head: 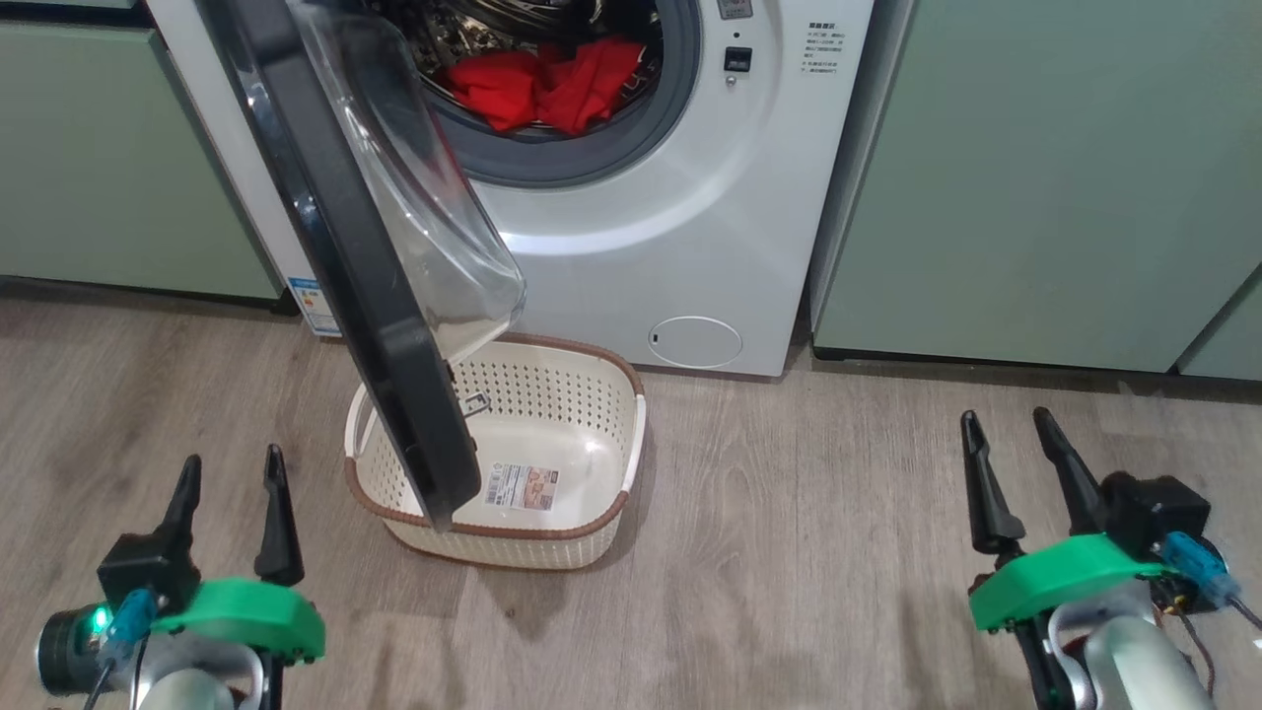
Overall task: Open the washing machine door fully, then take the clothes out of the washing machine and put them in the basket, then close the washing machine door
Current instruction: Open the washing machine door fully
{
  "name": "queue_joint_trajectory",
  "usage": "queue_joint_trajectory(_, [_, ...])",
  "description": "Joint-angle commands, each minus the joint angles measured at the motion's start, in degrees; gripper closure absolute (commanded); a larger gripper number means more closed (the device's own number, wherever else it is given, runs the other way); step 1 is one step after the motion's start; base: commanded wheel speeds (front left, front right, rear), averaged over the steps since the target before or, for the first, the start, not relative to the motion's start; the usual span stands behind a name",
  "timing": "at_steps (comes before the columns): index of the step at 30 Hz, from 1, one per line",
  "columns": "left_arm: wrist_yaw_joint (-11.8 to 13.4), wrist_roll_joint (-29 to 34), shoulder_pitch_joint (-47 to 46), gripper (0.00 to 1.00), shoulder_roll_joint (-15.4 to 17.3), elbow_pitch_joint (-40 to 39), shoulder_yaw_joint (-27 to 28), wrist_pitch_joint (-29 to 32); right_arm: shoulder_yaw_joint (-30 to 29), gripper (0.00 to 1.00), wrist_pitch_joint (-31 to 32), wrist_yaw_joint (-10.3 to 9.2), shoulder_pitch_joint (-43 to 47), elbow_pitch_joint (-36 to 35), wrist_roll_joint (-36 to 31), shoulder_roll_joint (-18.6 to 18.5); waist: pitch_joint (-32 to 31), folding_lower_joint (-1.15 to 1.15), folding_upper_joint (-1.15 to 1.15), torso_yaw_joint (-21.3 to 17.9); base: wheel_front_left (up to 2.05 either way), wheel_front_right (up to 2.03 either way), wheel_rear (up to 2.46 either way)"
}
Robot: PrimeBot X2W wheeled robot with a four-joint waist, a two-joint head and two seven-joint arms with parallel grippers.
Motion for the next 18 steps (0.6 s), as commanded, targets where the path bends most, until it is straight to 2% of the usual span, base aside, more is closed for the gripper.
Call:
queue_joint_trajectory(1, [-0.15, 0.4, -1.96, 0.0, 0.6, -1.42, 2.07, -0.37, 1.53, 0.0, -0.53, -0.03, -0.55, -2.26, -0.85, -0.18, 0.05, 0.0, 0.0, 0.07, 0.0, 0.0, 0.0])
queue_joint_trajectory(18, [-0.57, 0.45, -3.33, 0.0, 0.27, 0.09, 2.11, -0.37, 0.84, 0.0, -0.53, -0.03, 2.36, -3.82, -3.37, 0.22, -0.17, 0.0, 0.0, 1.16, 0.0, 0.0, 0.0])
